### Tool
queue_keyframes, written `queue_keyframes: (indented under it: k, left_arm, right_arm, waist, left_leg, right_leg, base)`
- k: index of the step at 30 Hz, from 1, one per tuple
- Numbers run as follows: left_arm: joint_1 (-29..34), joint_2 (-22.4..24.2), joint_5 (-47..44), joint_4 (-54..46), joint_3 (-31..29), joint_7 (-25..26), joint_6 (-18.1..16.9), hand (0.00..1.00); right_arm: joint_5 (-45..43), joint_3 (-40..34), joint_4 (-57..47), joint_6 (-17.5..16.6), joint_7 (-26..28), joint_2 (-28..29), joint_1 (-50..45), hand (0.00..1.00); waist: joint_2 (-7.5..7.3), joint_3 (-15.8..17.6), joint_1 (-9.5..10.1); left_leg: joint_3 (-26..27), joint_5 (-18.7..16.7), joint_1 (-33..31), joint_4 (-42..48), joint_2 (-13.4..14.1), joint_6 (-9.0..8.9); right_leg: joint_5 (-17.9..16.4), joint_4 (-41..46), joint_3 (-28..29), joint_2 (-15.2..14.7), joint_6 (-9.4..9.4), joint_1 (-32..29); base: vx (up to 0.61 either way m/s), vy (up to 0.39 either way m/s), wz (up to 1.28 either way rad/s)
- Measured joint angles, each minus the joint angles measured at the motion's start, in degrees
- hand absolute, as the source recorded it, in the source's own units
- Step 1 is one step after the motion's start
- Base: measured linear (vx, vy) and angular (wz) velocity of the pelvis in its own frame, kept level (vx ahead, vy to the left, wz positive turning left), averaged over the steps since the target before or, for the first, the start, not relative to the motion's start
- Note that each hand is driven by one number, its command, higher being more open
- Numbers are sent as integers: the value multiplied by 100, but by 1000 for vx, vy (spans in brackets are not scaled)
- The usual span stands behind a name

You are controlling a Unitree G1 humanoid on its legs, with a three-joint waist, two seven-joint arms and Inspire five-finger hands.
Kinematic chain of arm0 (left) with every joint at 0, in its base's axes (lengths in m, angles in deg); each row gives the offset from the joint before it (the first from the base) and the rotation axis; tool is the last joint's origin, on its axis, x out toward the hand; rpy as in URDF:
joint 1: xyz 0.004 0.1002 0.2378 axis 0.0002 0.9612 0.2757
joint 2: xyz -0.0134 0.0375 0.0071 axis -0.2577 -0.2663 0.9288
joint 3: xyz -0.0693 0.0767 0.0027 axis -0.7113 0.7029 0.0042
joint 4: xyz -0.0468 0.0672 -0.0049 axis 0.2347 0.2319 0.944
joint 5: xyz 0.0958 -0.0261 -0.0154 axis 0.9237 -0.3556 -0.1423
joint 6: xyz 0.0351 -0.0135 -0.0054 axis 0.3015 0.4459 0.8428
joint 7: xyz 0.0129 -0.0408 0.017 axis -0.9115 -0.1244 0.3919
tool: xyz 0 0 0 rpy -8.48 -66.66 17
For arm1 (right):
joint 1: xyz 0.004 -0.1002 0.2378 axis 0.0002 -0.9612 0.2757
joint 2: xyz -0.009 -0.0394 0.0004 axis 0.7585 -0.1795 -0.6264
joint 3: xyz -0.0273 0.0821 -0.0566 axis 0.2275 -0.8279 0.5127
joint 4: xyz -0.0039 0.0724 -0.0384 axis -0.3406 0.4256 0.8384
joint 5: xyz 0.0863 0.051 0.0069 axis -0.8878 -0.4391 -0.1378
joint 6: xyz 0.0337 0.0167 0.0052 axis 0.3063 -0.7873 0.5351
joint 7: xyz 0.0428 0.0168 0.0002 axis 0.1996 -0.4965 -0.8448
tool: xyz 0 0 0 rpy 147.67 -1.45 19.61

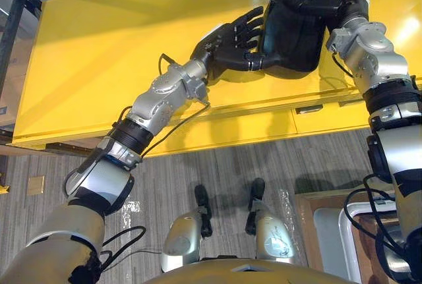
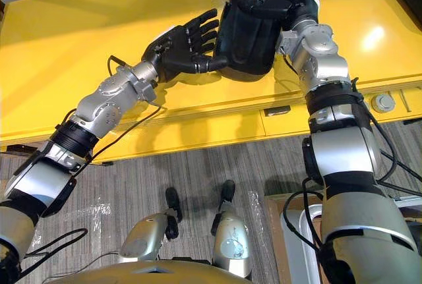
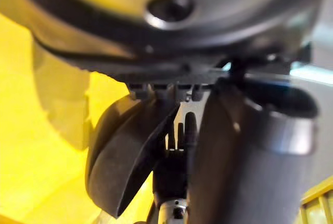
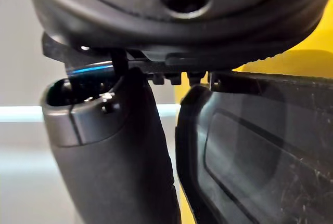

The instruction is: Walk over and take three plastic housings, then place them on the shelf

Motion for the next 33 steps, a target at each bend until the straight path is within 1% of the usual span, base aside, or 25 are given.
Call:
queue_keyframes:
  k: [2,4,5,6,7,8,9,11,12,13,14,15,16,18,20,21,22,24,25,26,27,28,30,32,33]
  left_arm:
    - [-52,44,0,20,-1,116,-80,100]
    - [-73,127,19,13,-5,361,-270,100]
    - [-80,156,73,-4,-6,581,-364,100]
    - [-80,163,176,-43,-8,895,-447,100]
    - [-79,162,581,-89,-62,1409,-533,100]
    - [-76,158,843,-117,-182,1711,-534,100]
    - [-2,107,1243,-201,-534,2064,-535,100]
    - [242,-76,1435,-477,-983,2228,-538,100]
    - [583,-310,1433,-839,-1369,2293,-568,100]
    - [814,-429,1437,-1011,-1548,2294,-602,100]
    - [987,-495,1441,-1118,-1672,2292,-612,100]
    - [1386,-608,1443,-1328,-1924,2270,-625,100]
    - [1577,-645,1442,-1407,-2039,2251,-625,100]
    - [2193,-671,1445,-1616,-2301,2216,-624,100]
    - [2553,-671,1465,-1710,-2360,2166,-595,100]
    - [2815,-654,1475,-1960,-2373,2163,-478,100]
    - [2974,-635,1486,-2148,-2373,2154,-454,100]
    - [3585,-464,1673,-2916,-2388,2035,-382,100]
    - [3719,-398,1680,-3072,-2391,1991,-376,100]
    - [3941,-277,1701,-3286,-2399,1924,-375,100]
    - [4265,-57,1829,-3529,-2415,1785,-374,100]
    - [4369,14,1883,-3597,-2416,1747,-372,100]
    - [4903,237,1895,-3820,-2428,1537,-357,100]
    - [5254,335,2080,-3914,-2426,1411,-337,100]
    - [5588,409,2136,-3978,-2425,1324,-268,100]
  right_arm:
    - [55,21,10,-136,-160,82,8,100]
    - [173,117,22,-301,-379,152,13,100]
    - [208,122,22,-422,-522,211,15,100]
    - [245,120,22,-605,-722,306,27,100]
    - [453,105,-12,-869,-1058,422,70,100]
    - [674,54,-129,-993,-1325,436,105,100]
    - [1109,-198,-484,-1272,-1841,432,112,100]
    - [1333,-571,-986,-1550,-2269,409,114,100]
    - [1546,-881,-1471,-1824,-2598,235,118,100]
    - [1581,-1053,-1704,-1965,-2727,99,119,100]
    - [1645,-1168,-1853,-2021,-2801,6,118,100]
    - [1746,-1365,-2130,-2139,-2921,-152,116,100]
    - [1762,-1446,-2263,-2184,-2942,-229,114,100]
    - [1794,-1629,-2958,-2308,-2990,-573,-72,100]
    - [2015,-1699,-3472,-2345,-2940,-722,-410,100]
    - [2017,-1741,-3870,-2312,-2756,-793,-810,100]
    - [2021,-1782,-4089,-2275,-2647,-808,-1073,100]
    - [2284,-1905,-4701,-2004,-2262,-731,-2207,100]
    - [2289,-1940,-4817,-1925,-2117,-678,-2524,100]
    - [2288,-1985,-4942,-1815,-1903,-529,-2998,100]
    - [2373,-2064,-5142,-1609,-1624,-196,-3796,100]
    - [2434,-2101,-5220,-1530,-1548,-65,-4075,100]
    - [2577,-2259,-5636,-1354,-1437,439,-5131,100]
    - [2679,-2436,-5960,-1327,-1411,737,-5724,100]
    - [2861,-2555,-6277,-1327,-1415,960,-6193,100]
  waist:
    - [5,2,-6]
    - [15,5,-7]
    - [18,7,-3]
    - [22,8,-6]
    - [37,16,-13]
    - [59,27,-11]
    - [89,43,-5]
    - [93,45,-21]
    - [94,46,-49]
    - [95,46,-63]
    - [97,49,-67]
    - [98,49,-70]
    - [98,49,-70]
    - [94,48,-50]
    - [81,42,-39]
    - [57,29,-41]
    - [37,18,-50]
    - [-46,-40,-84]
    - [-73,-74,-97]
    - [-109,-168,-108]
    - [-169,-316,-134]
    - [-176,-324,-132]
    - [-182,-435,-153]
    - [-183,-516,-168]
    - [-190,-588,-171]
  left_leg:
    - [-5,21,0,-27,-4,2]
    - [-30,66,3,-88,-10,-3]
    - [-39,78,3,-102,-10,-8]
    - [-44,82,3,-106,-9,-11]
    - [-45,84,3,-106,-9,-11]
    - [-50,86,3,-107,-10,-8]
    - [-68,88,1,-108,-13,-5]
    - [-91,88,1,-108,-13,-5]
    - [-148,88,14,-108,-14,-5]
    - [-194,87,48,-111,-16,-4]
    - [-208,87,114,-139,-19,-4]
    - [-233,86,247,-205,-35,-4]
    - [-245,79,306,-223,-45,-4]
    - [-271,40,488,-313,-101,-5]
    - [-268,47,607,-419,-111,-36]
    - [-268,78,692,-496,-111,-41]
    - [-270,94,731,-541,-111,-47]
    - [-266,157,925,-712,-104,-43]
    - [-267,165,955,-737,-101,-37]
    - [-259,178,1004,-805,-97,-49]
    - [-248,182,1049,-830,-91,-50]
    - [-220,173,1101,-830,-86,-60]
    - [-124,103,1213,-831,-96,-62]
    - [-52,67,1255,-831,-100,-59]
    - [35,-3,1303,-831,-98,-77]
  right_leg:
    - [9,-18,-8,2,-12,0]
    - [15,-34,-36,7,-19,-3]
    - [19,-40,-45,11,-24,-3]
    - [19,-41,-50,14,-24,-3]
    - [20,-41,-50,14,-25,-2]
    - [24,-37,-54,13,-26,-1]
    - [24,-30,-67,10,-26,2]
    - [23,-29,-85,10,-27,12]
    - [21,-38,-158,9,-29,63]
    - [17,-45,-209,9,-32,122]
    - [14,-47,-225,10,-35,176]
    - [1,-70,-262,10,-46,310]
    - [-3,-89,-275,9,-48,374]
    - [-17,-279,-341,-1,-56,621]
    - [-26,-290,-344,6,-63,690]
    - [-34,-292,-357,18,-64,741]
    - [-42,-292,-367,23,-57,766]
    - [-74,-295,-371,54,-29,881]
    - [-83,-295,-376,60,-19,904]
    - [-95,-295,-368,74,-5,913]
    - [-103,-295,-369,94,4,938]
    - [-104,-295,-361,97,4,980]
    - [-132,-296,-307,105,44,1045]
    - [-142,-297,-233,109,57,1044]
    - [-156,-309,-148,107,70,1045]
  base:
    - [3,4,2]
    - [10,5,6]
    - [14,0,4]
    - [0,0,0]
    - [0,0,0]
    - [24,12,3]
    - [22,13,5]
    - [27,10,9]
    - [35,9,18]
    - [38,10,18]
    - [38,19,11]
    - [35,22,4]
    - [32,31,7]
    - [8,26,4]
    - [1,6,-2]
    - [0,0,0]
    - [0,0,0]
    - [43,-3,-2]
    - [52,-4,-4]
    - [66,-3,-3]
    - [75,-2,-8]
    - [77,6,-14]
    - [57,17,-19]
    - [42,22,-25]
    - [39,30,-30]
